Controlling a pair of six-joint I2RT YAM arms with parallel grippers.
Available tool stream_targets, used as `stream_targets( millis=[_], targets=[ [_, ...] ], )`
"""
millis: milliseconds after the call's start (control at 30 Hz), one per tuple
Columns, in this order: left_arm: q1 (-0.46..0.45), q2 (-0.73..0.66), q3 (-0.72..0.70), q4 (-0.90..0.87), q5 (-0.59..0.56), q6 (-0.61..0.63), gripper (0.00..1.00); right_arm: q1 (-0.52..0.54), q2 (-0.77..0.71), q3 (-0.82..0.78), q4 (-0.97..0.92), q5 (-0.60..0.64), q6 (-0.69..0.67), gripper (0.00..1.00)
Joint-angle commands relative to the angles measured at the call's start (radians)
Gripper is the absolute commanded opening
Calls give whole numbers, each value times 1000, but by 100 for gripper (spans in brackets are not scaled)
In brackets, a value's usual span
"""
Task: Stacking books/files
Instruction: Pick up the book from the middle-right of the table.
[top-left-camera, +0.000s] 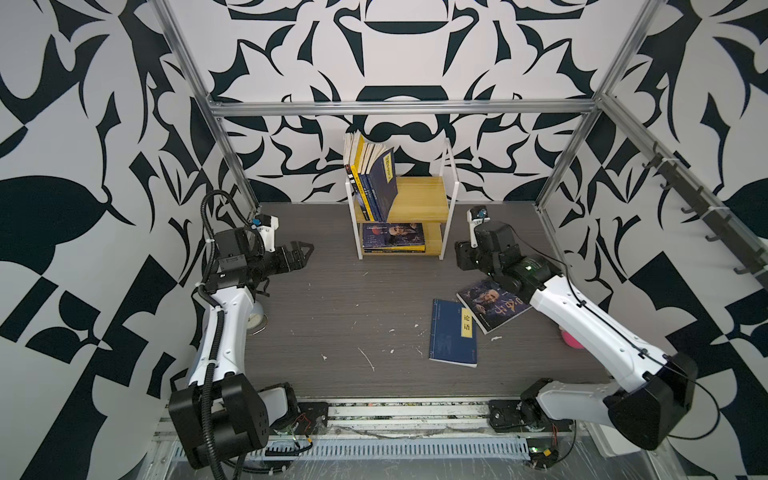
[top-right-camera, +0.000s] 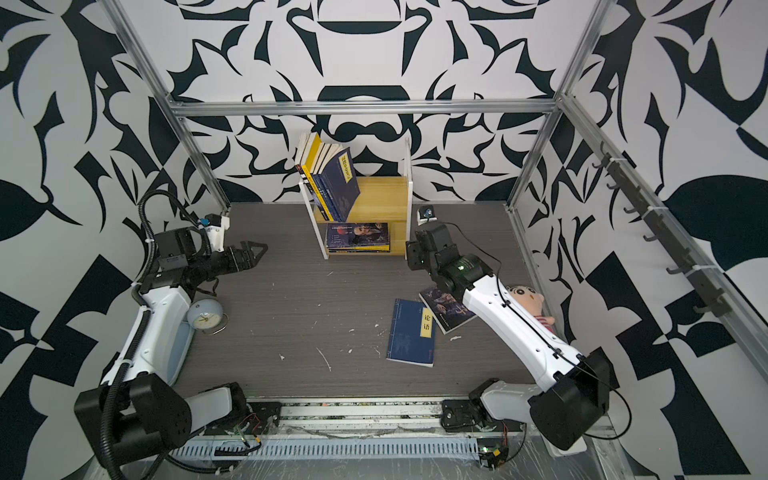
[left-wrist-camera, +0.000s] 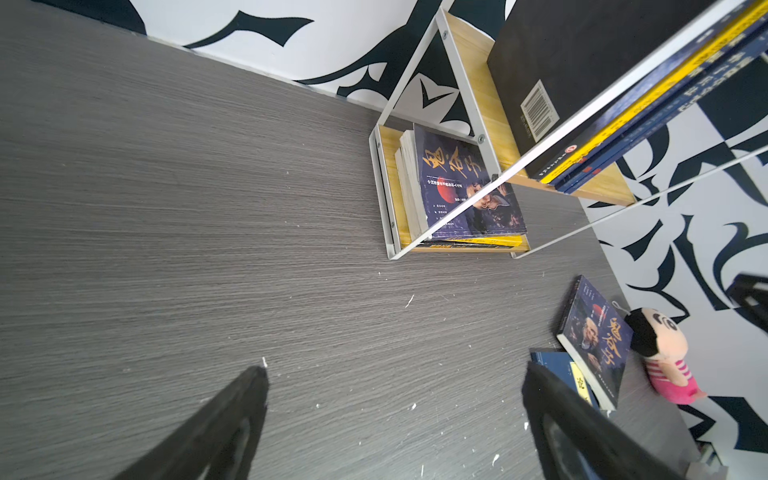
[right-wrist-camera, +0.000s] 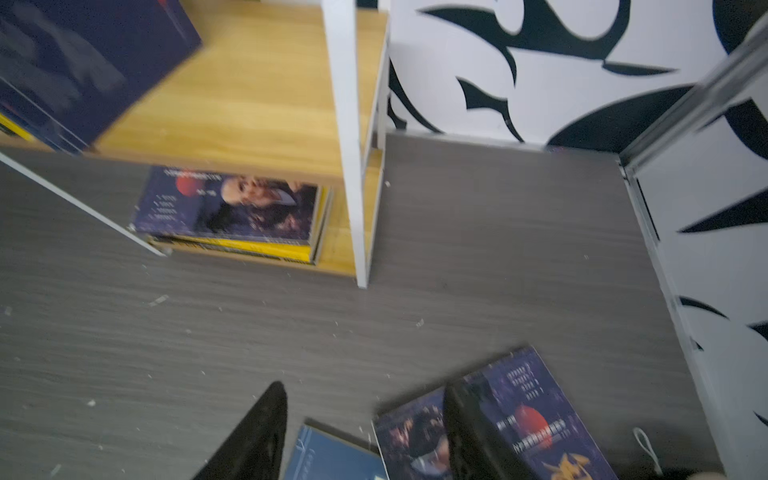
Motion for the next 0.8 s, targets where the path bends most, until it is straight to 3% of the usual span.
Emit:
stream_targets(
  millis=[0,233,400,633,767],
  targets=[
    [-51,19,-26,27,38,-32,100,-57,-49,-61,-161,-10,112,65],
    [-240,57,-60,66,40,-63,100,-428,-104,-272,-104,-285,318,66],
    [-517,185,5,37,-15,-63,99,-618,-83,-383,-29,-422,399,67],
    [-969,472,356,-155,-271,68,100,-682,-68,-452,51,-427,411,66],
    [-1118,664,553,-130,-313,55,100,-713,-60,-517,119,-457,433,66]
  ],
)
